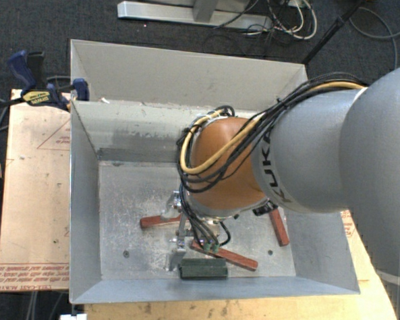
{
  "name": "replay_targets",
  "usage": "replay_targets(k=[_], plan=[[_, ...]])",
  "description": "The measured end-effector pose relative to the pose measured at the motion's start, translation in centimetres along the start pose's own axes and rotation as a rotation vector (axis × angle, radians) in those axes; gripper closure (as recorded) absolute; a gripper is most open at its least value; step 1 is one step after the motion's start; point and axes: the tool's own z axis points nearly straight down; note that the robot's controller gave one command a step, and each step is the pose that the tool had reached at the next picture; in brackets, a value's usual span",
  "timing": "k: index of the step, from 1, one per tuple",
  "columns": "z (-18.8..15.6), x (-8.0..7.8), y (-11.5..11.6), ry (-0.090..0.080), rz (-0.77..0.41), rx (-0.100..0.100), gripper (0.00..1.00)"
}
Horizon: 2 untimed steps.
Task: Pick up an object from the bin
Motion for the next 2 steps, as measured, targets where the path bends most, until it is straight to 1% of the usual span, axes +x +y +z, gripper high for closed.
replay_targets(k=[1,2], plan=[[0.0,0.0,0.0,0.000,0.000,0.000,0.00],[5.1,-4.6,-0.3,-0.010,0.040,-0.003,0.00]])
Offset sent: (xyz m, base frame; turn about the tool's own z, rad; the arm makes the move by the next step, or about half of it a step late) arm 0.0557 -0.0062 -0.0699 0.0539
